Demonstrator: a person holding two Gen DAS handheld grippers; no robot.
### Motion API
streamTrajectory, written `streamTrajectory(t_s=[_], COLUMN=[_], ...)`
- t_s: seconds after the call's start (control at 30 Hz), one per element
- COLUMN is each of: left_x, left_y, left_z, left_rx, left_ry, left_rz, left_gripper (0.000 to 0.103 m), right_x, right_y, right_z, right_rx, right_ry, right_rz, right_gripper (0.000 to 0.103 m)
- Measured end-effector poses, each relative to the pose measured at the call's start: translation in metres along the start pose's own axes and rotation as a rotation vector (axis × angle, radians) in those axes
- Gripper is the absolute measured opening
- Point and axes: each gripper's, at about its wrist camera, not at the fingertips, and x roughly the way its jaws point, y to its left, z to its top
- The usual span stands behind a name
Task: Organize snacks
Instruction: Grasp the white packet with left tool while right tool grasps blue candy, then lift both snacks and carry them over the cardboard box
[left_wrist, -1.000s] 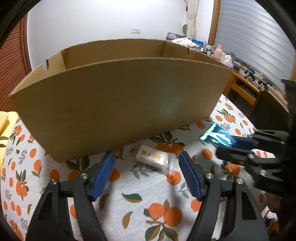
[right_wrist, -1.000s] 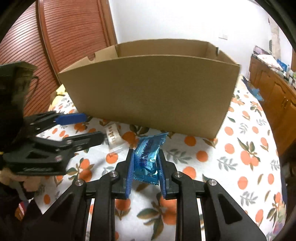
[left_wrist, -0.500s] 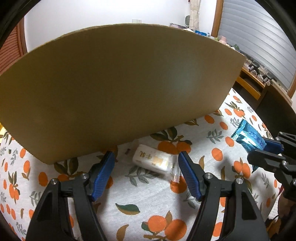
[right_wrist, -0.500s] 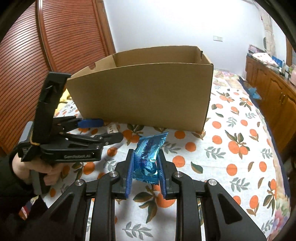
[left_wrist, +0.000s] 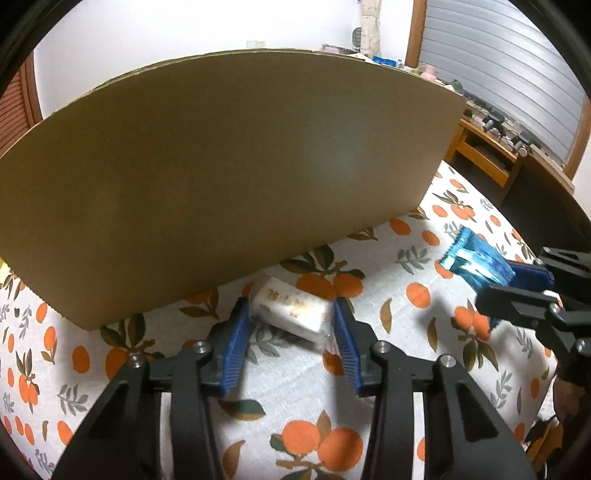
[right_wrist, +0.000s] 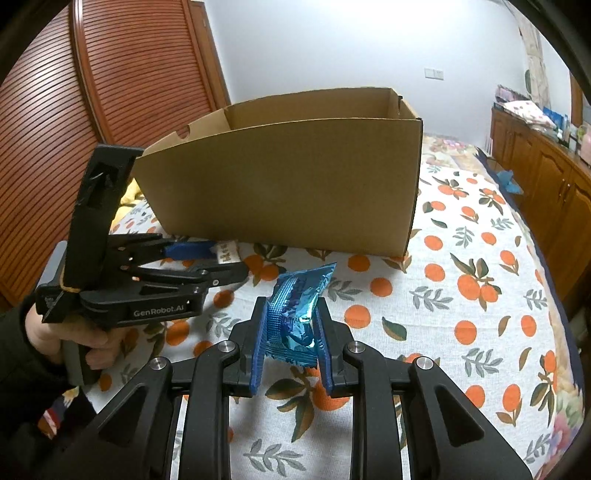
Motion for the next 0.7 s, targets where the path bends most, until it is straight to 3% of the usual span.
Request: streamTrajectory(t_s=[0.4, 0.7], left_x=[-0.038, -0.083], left_y=[0.001, -0.004], left_z=[-0.014, 0.005], left_rx=[-0.015, 0.003], left_ry=[-0.055, -0.155], left_rz=[-0.045, -0.042], left_gripper=[0.042, 0.042], right_x=[0.001, -0.011], right_y=[0.006, 0.01], right_z=[-0.002, 0.009], right_rx=[-0.005, -0.02], right_ry=[0.003, -0.034], right_rz=[0.002, -0.006], right_gripper=[0.022, 0.022])
